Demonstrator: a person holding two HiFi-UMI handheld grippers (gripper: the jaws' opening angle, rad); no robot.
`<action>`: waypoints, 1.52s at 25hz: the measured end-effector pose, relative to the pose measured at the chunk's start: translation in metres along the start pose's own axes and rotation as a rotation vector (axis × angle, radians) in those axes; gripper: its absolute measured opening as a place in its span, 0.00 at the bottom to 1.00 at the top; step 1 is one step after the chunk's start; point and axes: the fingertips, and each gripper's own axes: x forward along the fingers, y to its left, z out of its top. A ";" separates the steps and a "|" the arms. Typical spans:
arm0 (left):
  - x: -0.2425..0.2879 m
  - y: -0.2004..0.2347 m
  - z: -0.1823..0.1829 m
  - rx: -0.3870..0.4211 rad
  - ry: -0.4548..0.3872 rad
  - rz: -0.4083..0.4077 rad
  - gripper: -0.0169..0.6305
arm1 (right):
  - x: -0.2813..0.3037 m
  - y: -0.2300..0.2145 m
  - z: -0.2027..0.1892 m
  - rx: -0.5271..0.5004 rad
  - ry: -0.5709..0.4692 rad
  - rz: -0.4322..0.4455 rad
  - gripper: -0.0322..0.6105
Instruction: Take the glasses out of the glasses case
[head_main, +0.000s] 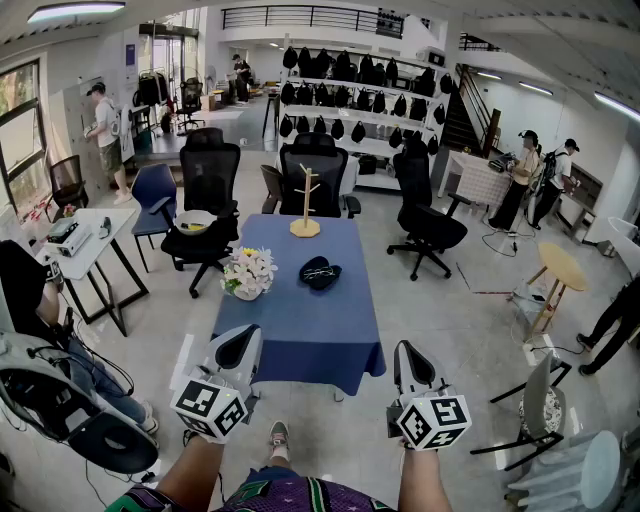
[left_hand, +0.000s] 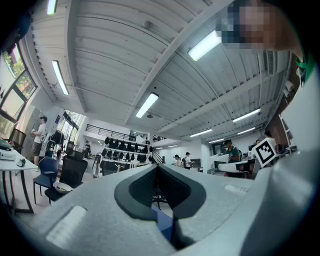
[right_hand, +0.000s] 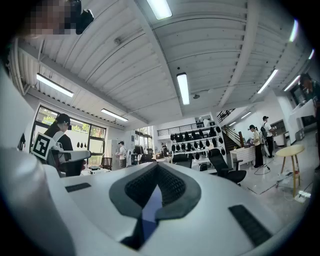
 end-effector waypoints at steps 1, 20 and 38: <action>-0.001 -0.002 -0.001 0.002 0.002 0.000 0.05 | -0.002 0.000 0.000 -0.001 -0.002 0.000 0.05; 0.006 0.001 -0.004 -0.004 0.034 -0.005 0.05 | 0.006 0.002 0.004 0.037 -0.033 0.024 0.05; 0.073 0.036 -0.019 -0.025 0.050 -0.027 0.05 | 0.067 -0.025 0.010 0.026 -0.043 0.001 0.05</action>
